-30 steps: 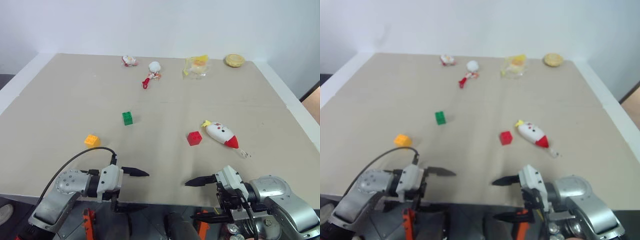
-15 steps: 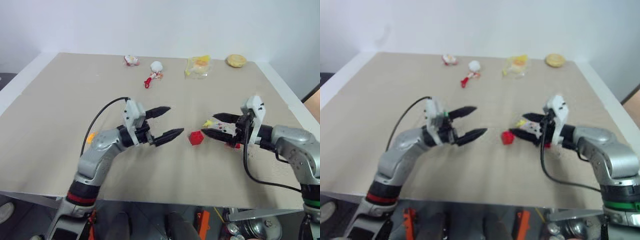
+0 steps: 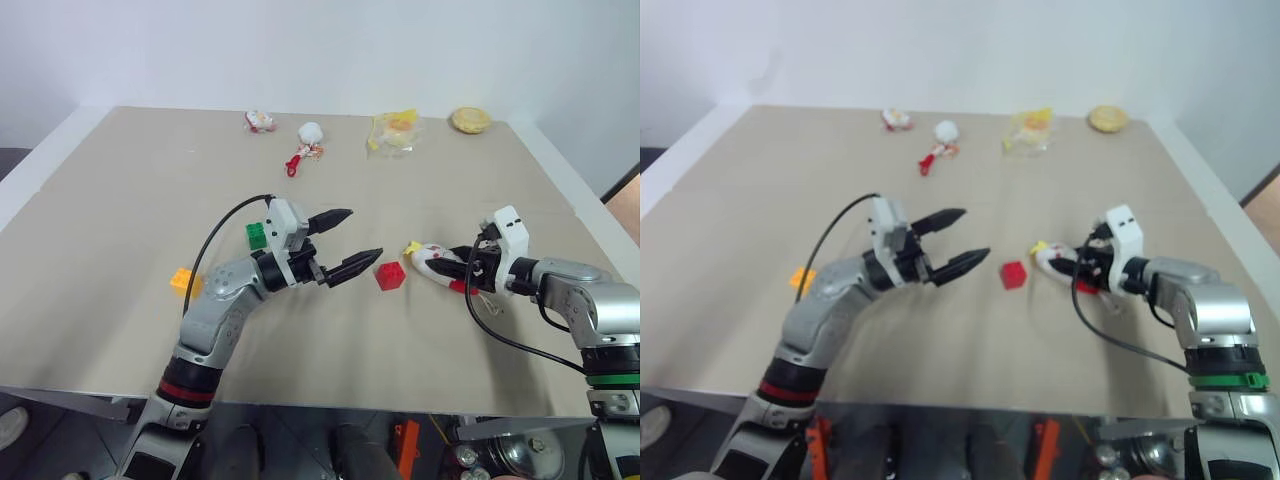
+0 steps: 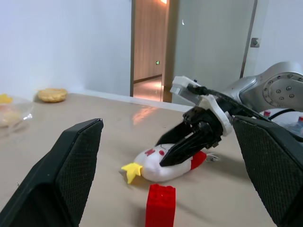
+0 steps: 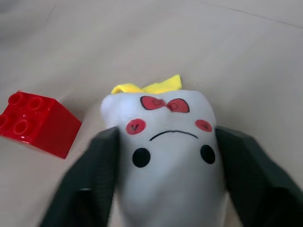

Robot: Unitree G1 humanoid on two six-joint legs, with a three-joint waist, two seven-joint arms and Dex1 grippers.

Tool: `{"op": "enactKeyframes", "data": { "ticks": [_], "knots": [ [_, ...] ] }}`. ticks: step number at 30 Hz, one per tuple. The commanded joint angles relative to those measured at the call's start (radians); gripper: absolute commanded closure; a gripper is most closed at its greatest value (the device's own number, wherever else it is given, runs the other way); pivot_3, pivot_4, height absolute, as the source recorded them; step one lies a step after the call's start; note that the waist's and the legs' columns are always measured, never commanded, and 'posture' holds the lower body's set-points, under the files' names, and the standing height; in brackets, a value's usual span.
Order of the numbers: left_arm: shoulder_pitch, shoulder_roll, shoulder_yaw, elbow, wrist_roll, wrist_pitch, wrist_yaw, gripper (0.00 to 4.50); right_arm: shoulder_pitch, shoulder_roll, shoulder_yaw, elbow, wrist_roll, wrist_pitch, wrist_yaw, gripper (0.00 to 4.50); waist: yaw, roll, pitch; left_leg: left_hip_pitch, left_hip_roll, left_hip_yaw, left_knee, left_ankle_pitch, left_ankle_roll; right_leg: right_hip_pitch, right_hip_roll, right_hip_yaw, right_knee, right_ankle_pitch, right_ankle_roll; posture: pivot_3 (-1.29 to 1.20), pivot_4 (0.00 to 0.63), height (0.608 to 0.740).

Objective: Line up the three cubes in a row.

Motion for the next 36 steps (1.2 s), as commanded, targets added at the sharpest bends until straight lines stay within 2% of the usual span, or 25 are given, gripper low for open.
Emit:
{"op": "enactKeyframes", "data": {
  "ticks": [1,5,6,11,15,20,25,30,31,32,33,36],
  "knots": [
    [-0.019,-0.016,-0.004,-0.005,0.006,-0.027,0.001,0.0,-0.013,0.001,-0.022,0.001,-0.01,0.011,-0.004,3.1,0.0,0.0,0.0,0.0,0.0,0.0,0.0,0.0,0.0,0.0,0.0,0.0,0.0,0.0,0.0,0.0,0.15,0.74],
    [-0.032,-0.033,-0.003,0.014,0.013,-0.04,0.001,0.0,-0.006,0.006,-0.048,-0.006,-0.002,0.033,-0.02,4.38,0.0,0.0,0.0,0.0,0.0,0.0,0.001,0.0,0.0,0.0,0.0,0.0,0.0,0.0,0.0,0.0,0.15,0.74],
    [-0.037,-0.038,-0.002,0.02,0.014,-0.043,0.001,0.0,-0.002,0.008,-0.057,-0.012,0.004,0.04,-0.022,4.47,0.0,0.0,0.0,0.0,0.0,0.0,0.001,0.0,0.0,0.0,0.0,0.0,0.0,0.0,0.0,0.0,0.15,0.74],
    [-0.065,-0.063,-0.007,0.062,0.019,-0.06,-0.016,0.0,0.036,0.026,-0.147,-0.06,0.017,0.034,-0.085,4.47,0.0,0.0,0.0,0.0,0.0,0.0,0.001,0.0,0.0,0.0,0.0,0.0,0.0,0.0,0.001,0.0,0.15,0.74],
    [-0.091,-0.08,-0.045,0.109,0.022,-0.088,-0.088,0.0,0.06,0.033,-0.299,-0.023,-0.054,-0.047,-0.292,4.47,0.003,0.001,0.0,-0.002,-0.001,0.0,0.001,0.0,0.0,-0.001,-0.001,0.0,0.0,0.0,0.001,0.0,0.15,0.74],
    [-0.126,-0.086,-0.09,0.172,0.014,-0.131,-0.224,0.0,0.119,0.063,-0.494,-0.01,-0.116,-0.005,-0.573,4.47,0.002,0.001,-0.001,-0.002,-0.003,0.0,0.0,0.0,0.0,-0.001,-0.003,0.0,-0.001,-0.001,0.002,0.0,0.15,0.74],
    [-0.159,-0.119,-0.1,0.215,0.023,-0.158,-0.255,0.0,0.15,0.087,-0.611,0.01,-0.148,-0.004,-0.727,4.47,-0.002,0.006,-0.002,-0.001,-0.003,0.0,-0.003,0.0,0.0,-0.001,-0.002,0.002,-0.001,-0.001,0.001,0.0,0.15,0.74],
    [-0.167,-0.136,-0.106,0.228,0.031,-0.169,-0.263,0.0,0.156,0.085,-0.658,0.05,-0.174,-0.015,-0.809,4.47,-0.002,0.008,-0.003,0.0,-0.005,0.001,-0.003,0.001,0.002,-0.001,-0.003,0.004,-0.001,-0.003,-0.002,0.0,0.15,0.74],
    [-0.167,-0.138,-0.106,0.229,0.032,-0.17,-0.263,0.0,0.156,0.085,-0.663,0.053,-0.174,-0.023,-0.814,3.66,-0.002,0.008,-0.003,0.001,-0.005,0.001,-0.003,0.001,0.002,-0.001,-0.003,0.004,-0.001,-0.002,-0.002,0.0,0.15,0.74],
    [-0.167,-0.139,-0.105,0.23,0.033,-0.171,-0.264,0.0,0.156,0.087,-0.665,0.054,-0.175,-0.029,-0.815,3.46,-0.002,0.008,-0.003,0.001,-0.005,0.001,-0.003,0.001,0.002,-0.001,-0.003,0.004,-0.001,-0.002,-0.001,0.0,0.15,0.74],
    [-0.166,-0.139,-0.104,0.23,0.034,-0.171,-0.264,0.0,0.153,0.087,-0.668,0.052,-0.171,-0.038,-0.812,3.03,-0.002,0.009,-0.003,0.001,-0.006,0.001,-0.003,0.002,0.003,-0.001,-0.003,0.005,-0.001,-0.002,-0.001,0.0,0.15,0.74],
    [-0.161,-0.135,-0.098,0.224,0.036,-0.167,-0.26,0.0,0.142,0.087,-0.67,0.045,-0.16,-0.059,-0.803,2.11,-0.002,0.009,-0.003,0.001,-0.006,0.001,-0.003,0.002,0.003,-0.001,-0.003,0.006,-0.001,-0.002,-0.001,0.0,0.15,0.74]
  ]
}}
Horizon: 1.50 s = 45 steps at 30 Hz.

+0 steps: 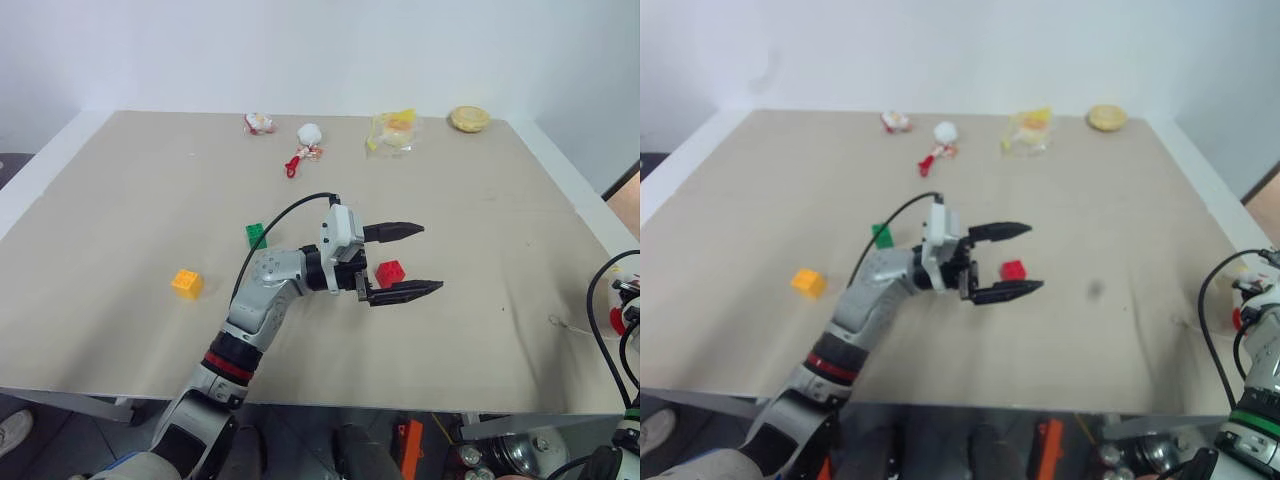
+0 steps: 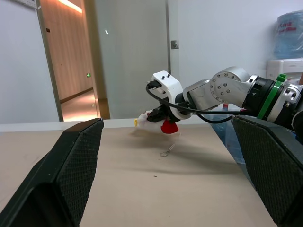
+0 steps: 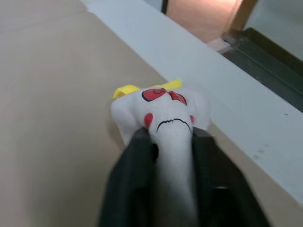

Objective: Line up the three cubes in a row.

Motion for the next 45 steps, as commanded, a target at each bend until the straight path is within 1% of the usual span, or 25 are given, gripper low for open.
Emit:
{"op": "enactKeyframes", "data": {
  "ticks": [1,4,6,10,14,17,21,24,26,31,38,45],
  "knots": [
    [-0.007,-0.002,0.01,-0.027,-0.002,-0.013,0.004,0.0,-0.018,-0.016,-0.025,-0.026,0.012,-0.043,0.007,1.61,0.0,0.0,0.0,0.0,0.0,0.0,0.0,0.0,0.0,0.0,0.0,0.0,0.0,0.0,0.0,0.0,0.15,0.74],
    [0.005,0.008,0.015,-0.039,0.0,-0.008,0.015,0.0,-0.027,-0.015,-0.003,-0.04,0.021,-0.066,0.035,0.53,0.0,0.0,0.0,0.0,0.0,0.0,0.0,0.0,0.0,0.0,0.0,0.0,0.0,0.0,0.0,0.0,0.15,0.74],
    [0.014,0.017,0.019,-0.048,0.001,-0.005,0.024,0.0,-0.03,-0.013,0.011,-0.054,0.022,-0.088,0.053,0.02,0.0,0.0,0.0,0.0,0.0,0.0,0.0,0.0,0.0,0.0,0.0,0.0,0.0,0.0,0.0,0.0,0.15,0.74],
    [0.037,0.055,0.038,-0.07,0.0,0.003,0.044,0.0,-0.026,-0.002,0.048,-0.111,0.025,-0.122,0.088,0.02,0.0,0.001,0.0,0.0,0.0,0.0,-0.001,0.0,0.0,0.0,0.0,0.0,0.0,0.0,0.0,0.0,0.15,0.74],
    [0.075,0.135,0.077,-0.094,-0.005,0.018,0.047,0.0,-0.012,0.051,0.1,-0.277,0.066,-0.088,0.123,0.02,-0.004,0.001,0.0,0.001,0.0,0.0,-0.003,0.001,0.001,0.0,0.0,0.001,0.0,0.0,0.0,0.0,0.15,0.74],
    [0.099,0.2,0.106,-0.097,-0.009,0.018,0.034,0.0,0.008,0.115,0.156,-0.444,0.118,-0.022,0.132,0.02,-0.004,0.001,0.0,0.002,0.0,-0.001,-0.005,0.001,0.001,0.0,0.001,0.0,0.0,0.0,-0.001,0.0,0.15,0.74],
    [0.122,0.293,0.144,-0.087,-0.017,0.019,-0.009,0.0,0.039,0.237,0.263,-0.678,0.196,0.063,0.114,0.02,-0.004,0.001,0.0,0.001,0.001,-0.002,-0.006,0.001,0.002,-0.001,0.001,-0.001,0.0,-0.001,-0.002,0.0,0.15,0.74],
    [0.131,0.336,0.152,-0.072,-0.014,0.014,-0.038,0.0,0.06,0.334,0.36,-0.81,0.232,0.114,0.081,0.02,-0.003,0.001,0.0,0.0,0.001,-0.003,-0.007,0.001,0.002,-0.001,0.001,-0.002,0.0,-0.002,-0.003,0.0,0.15,0.74],
    [0.132,0.352,0.155,-0.061,-0.011,0.009,-0.05,0.0,0.088,0.37,0.426,-0.863,0.236,0.126,0.085,0.02,0.0,0.001,0.0,0.0,0.001,-0.003,-0.007,0.001,0.001,-0.002,0.0,-0.003,0.0,-0.002,-0.003,0.0,0.15,0.74],
    [0.128,0.347,0.159,-0.058,-0.007,0.01,-0.045,0.0,0.133,0.401,0.497,-0.87,0.229,0.12,0.099,0.02,0.004,0.0,0.0,-0.003,0.0,-0.004,-0.005,0.001,0.001,-0.002,-0.002,-0.005,0.0,-0.003,-0.003,0.0,0.15,0.74],
    [0.14,0.33,0.153,-0.086,-0.004,0.021,-0.028,0.0,0.182,0.409,0.614,-0.789,0.141,0.057,0.122,0.02,0.002,0.0,0.0,-0.002,0.001,-0.005,-0.006,0.001,0.001,-0.002,-0.001,-0.005,0.0,-0.003,-0.004,0.0,0.15,0.74],
    [0.142,0.328,0.155,-0.099,-0.007,0.025,-0.012,0.0,0.187,0.432,0.673,-0.718,0.083,0.013,0.129,0.02,0.002,0.0,0.0,-0.002,0.001,-0.005,-0.006,0.001,0.001,-0.002,-0.001,-0.005,0.0,-0.003,-0.004,0.0,0.15,0.74]
  ]
}}
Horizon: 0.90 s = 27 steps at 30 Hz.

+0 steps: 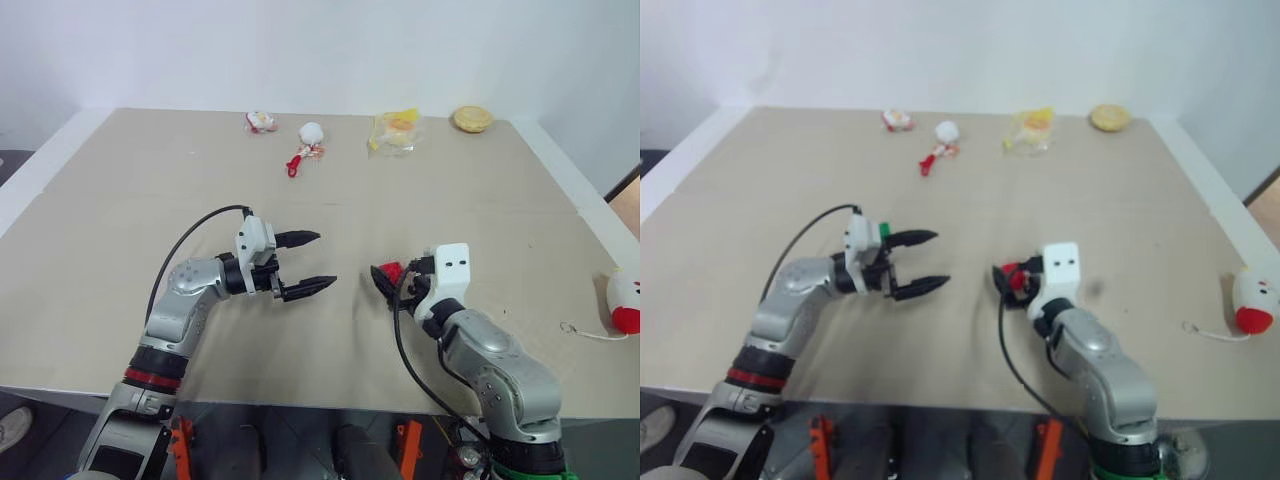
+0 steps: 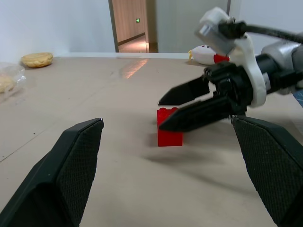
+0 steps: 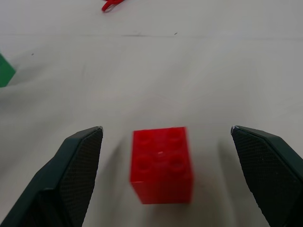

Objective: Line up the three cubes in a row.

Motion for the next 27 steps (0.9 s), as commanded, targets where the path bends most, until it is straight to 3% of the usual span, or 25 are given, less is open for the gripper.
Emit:
{"op": "enactKeyframes", "data": {
  "ticks": [1,4,11,16,20,23,27],
  "knots": [
    [0.001,-0.002,0.008,-0.048,-0.009,0.001,0.008,0.0,-0.002,0.008,0.014,0.016,-0.033,-0.035,0.004,0.02,0.0,0.0,0.0,0.0,0.0,0.0,0.0,0.0,0.0,0.0,0.0,0.0,0.0,0.0,0.0,0.0,0.15,0.74],
    [0.002,-0.003,0.008,-0.052,-0.009,0.002,0.012,0.0,-0.004,0.018,0.022,0.044,-0.058,-0.046,0.001,0.81,0.0,0.0,0.0,0.0,0.0,0.0,0.0,0.0,0.0,0.0,0.0,0.0,0.0,0.0,0.0,0.0,0.15,0.74],
    [-0.002,-0.007,0.012,-0.053,-0.01,0.006,0.024,0.0,-0.015,0.032,-0.004,0.048,-0.056,-0.058,0.026,3.23,0.0,0.0,0.0,0.0,0.0,0.0,0.0,0.0,0.0,0.0,0.0,0.0,0.0,0.0,0.0,0.0,0.15,0.74],
    [0.006,0.017,0.0,-0.069,-0.016,0.018,-0.015,0.0,-0.035,-0.091,-0.084,0.023,0.069,-0.089,0.258,3.23,0.0,-0.001,0.001,0.0,0.0,0.0,0.0,0.0,0.0,0.0,0.0,0.0,0.0,0.0,0.0,0.0,0.15,0.74],
    [0.01,0.042,-0.013,-0.078,-0.021,0.026,-0.075,0.0,0.009,-0.373,-0.087,0.051,0.161,-0.19,0.714,3.23,0.0,-0.001,0.001,0.0,-0.001,0.0,0.0,0.0,0.0,0.001,-0.001,0.0,0.0,0.0,0.001,0.0,0.15,0.74],
    [0.017,0.06,-0.028,-0.09,-0.022,0.027,-0.12,0.0,0.019,-0.538,-0.056,0.124,0.157,-0.3,0.981,3.23,0.0,-0.003,0.002,0.0,-0.001,-0.001,-0.001,0.0,0.0,0.001,-0.001,-0.001,0.0,-0.002,0.0,0.0,0.15,0.74],
    [0.043,0.091,-0.047,-0.139,-0.031,0.045,-0.164,0.0,-0.07,-0.615,0.026,0.328,0.065,-0.494,1.192,3.23,-0.008,-0.005,0.003,0.002,0.0,0.0,0.0,0.0,0.0,0.001,0.0,-0.001,0.0,-0.001,-0.001,0.0,0.15,0.74]
  ]
}}
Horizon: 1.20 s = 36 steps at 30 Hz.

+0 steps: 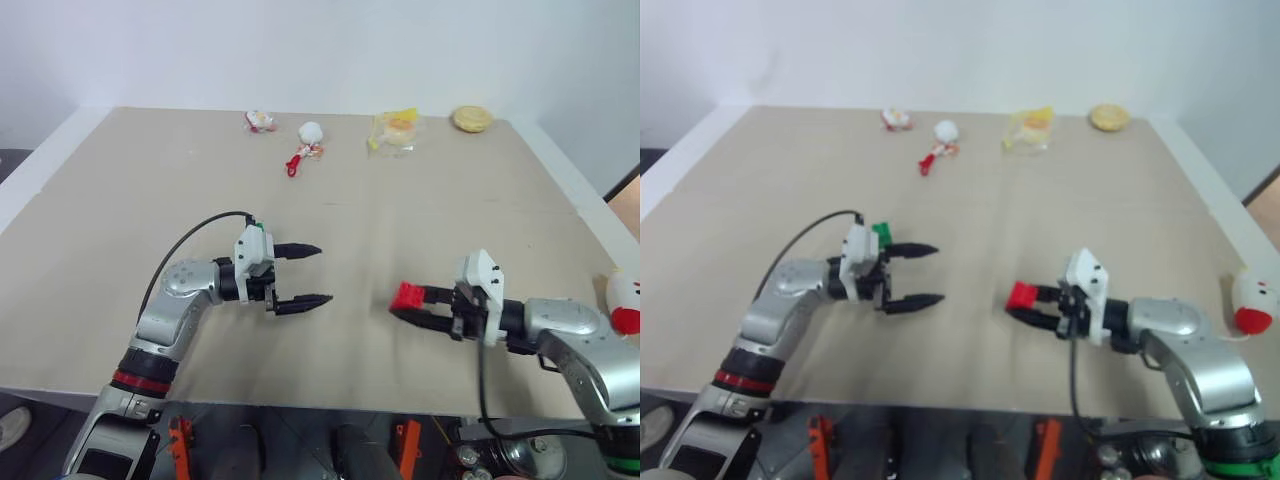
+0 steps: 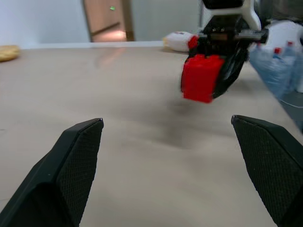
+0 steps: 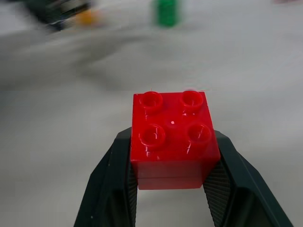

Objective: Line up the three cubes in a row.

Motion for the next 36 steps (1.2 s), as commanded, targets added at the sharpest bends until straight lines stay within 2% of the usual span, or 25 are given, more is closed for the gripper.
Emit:
{"op": "enactKeyframes", "data": {
  "ticks": [1,5,8,18,20,26,27,31,36],
  "knots": [
    [0.024,0.036,-0.008,-0.084,-0.026,0.022,-0.042,0.0,-0.079,-0.034,0.068,0.15,-0.078,-0.187,0.175,3.23,-0.005,0.0,0.0,0.001,0.0,0.001,0.0,0.0,0.0,0.0,0.0,0.0,0.0,0.001,0.0,0.0,0.15,0.74],
    [0.076,0.083,-0.021,-0.162,-0.034,0.053,-0.07,0.0,-0.178,-0.016,0.154,0.319,-0.142,-0.279,0.286,3.23,-0.009,-0.001,0.001,0.002,0.002,0.002,0.0,0.0,0.0,0.001,0.001,0.0,0.0,0.001,-0.001,0.0,0.15,0.74],
    [0.09,0.097,-0.019,-0.185,-0.037,0.068,-0.068,0.0,-0.22,0.007,0.182,0.392,-0.17,-0.326,0.315,3.23,-0.009,-0.002,0.001,0.002,0.002,0.002,0.0,0.0,0.0,0.001,0.001,0.0,0.0,0.001,-0.001,0.0,0.15,0.74],
    [0.083,0.101,-0.014,-0.202,-0.041,0.092,-0.042,0.0,-0.254,0.048,0.224,0.475,-0.217,-0.406,0.365,3.23,-0.001,-0.002,0.001,0.001,0.002,0.002,0.0,0.0,0.0,0.001,0.001,0.0,0.0,0.001,-0.001,0.0,0.15,0.74],
    [0.083,0.1,-0.012,-0.203,-0.042,0.094,-0.035,0.0,-0.253,0.051,0.221,0.482,-0.22,-0.414,0.363,2.19,-0.001,-0.002,0.001,0.002,0.002,0.002,0.0,0.0,0.0,0.001,0.001,0.0,0.0,0.001,-0.001,0.0,0.15,0.74],
    [0.096,0.095,-0.004,-0.217,-0.053,0.114,0.006,0.0,-0.249,0.048,0.203,0.443,-0.188,-0.368,0.361,0.15,-0.001,-0.002,0.001,0.002,0.002,0.002,0.0,0.0,0.0,0.001,0.001,0.0,0.0,0.001,-0.001,0.0,0.15,0.74],
    [0.1,0.092,0.0,-0.22,-0.054,0.123,0.024,0.0,-0.248,0.045,0.198,0.431,-0.178,-0.355,0.362,0.03,-0.001,-0.002,0.001,0.002,0.002,0.002,0.0,0.0,0.0,0.001,0.001,0.0,0.0,0.001,-0.001,0.0,0.15,0.74],
    [0.121,0.05,0.036,-0.249,-0.053,0.174,0.173,0.0,-0.265,0.03,0.151,0.324,-0.089,-0.238,0.35,0.03,-0.001,-0.002,0.001,0.002,0.002,0.001,0.0,0.0,0.0,0.001,0.001,0.0,0.001,0.002,0.001,0.0,0.15,0.74],
    [0.165,-0.09,0.083,-0.294,0.038,0.208,0.515,0.0,-0.336,0.06,0.077,0.168,0.054,-0.039,0.241,0.03,0.001,-0.002,0.001,0.002,0.002,0.001,0.001,0.0,0.0,0.001,0.001,0.001,0.001,0.004,0.004,0.0,0.15,0.74]
  ]
}}
